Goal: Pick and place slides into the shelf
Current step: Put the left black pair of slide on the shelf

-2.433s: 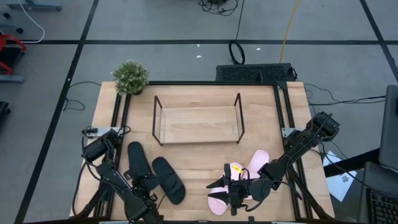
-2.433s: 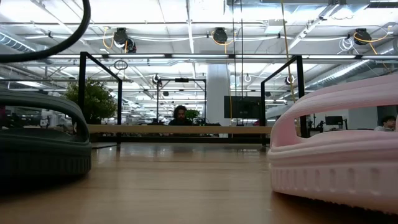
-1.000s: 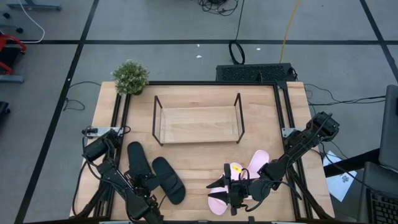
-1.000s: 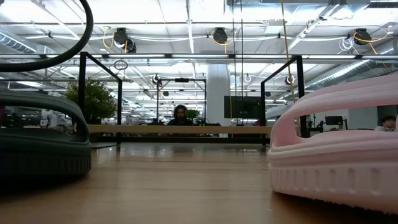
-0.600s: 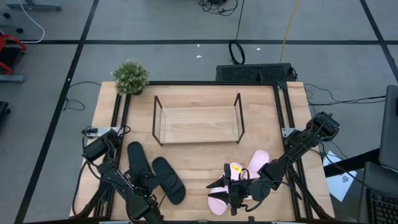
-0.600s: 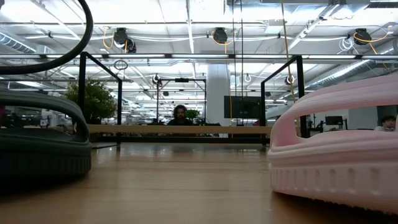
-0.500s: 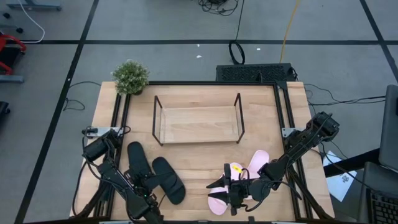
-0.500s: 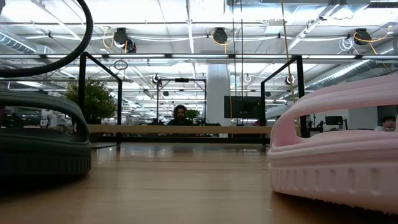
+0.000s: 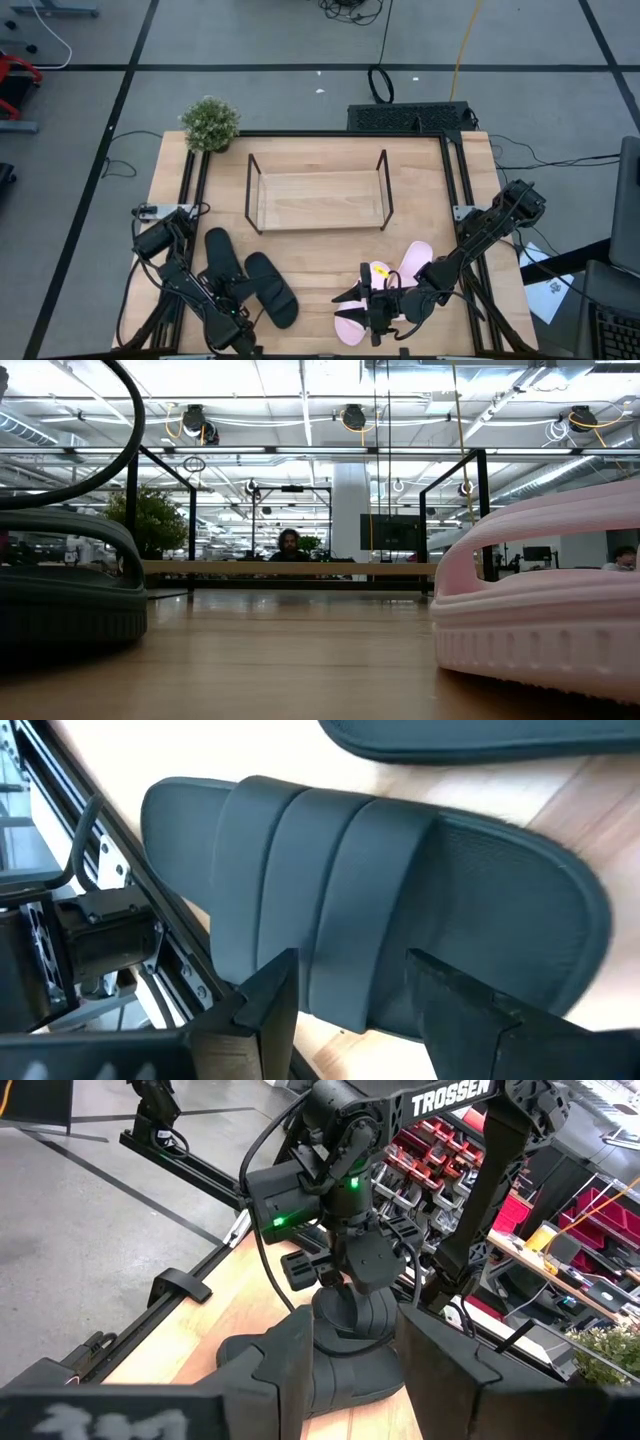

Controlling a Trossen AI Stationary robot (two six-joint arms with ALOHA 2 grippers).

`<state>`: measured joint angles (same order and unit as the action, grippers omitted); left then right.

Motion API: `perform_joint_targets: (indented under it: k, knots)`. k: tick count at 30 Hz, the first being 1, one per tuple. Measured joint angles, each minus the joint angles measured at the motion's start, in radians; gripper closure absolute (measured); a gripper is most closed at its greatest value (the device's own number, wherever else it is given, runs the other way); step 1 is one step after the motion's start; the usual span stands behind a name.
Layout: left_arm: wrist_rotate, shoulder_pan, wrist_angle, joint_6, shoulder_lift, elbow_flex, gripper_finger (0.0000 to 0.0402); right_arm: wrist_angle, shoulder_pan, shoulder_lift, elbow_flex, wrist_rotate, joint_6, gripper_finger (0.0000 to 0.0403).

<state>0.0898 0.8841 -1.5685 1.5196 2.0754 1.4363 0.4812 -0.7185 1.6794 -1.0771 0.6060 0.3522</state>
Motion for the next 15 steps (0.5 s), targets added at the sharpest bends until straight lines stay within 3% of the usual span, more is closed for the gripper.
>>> perform_joint_targets:
  k: [15]
  knots:
    - [0.002,0.000,0.000,0.013,-0.001,-0.054,0.0220,0.000,0.000,0.000,0.000,0.000,0.000,0.0268]
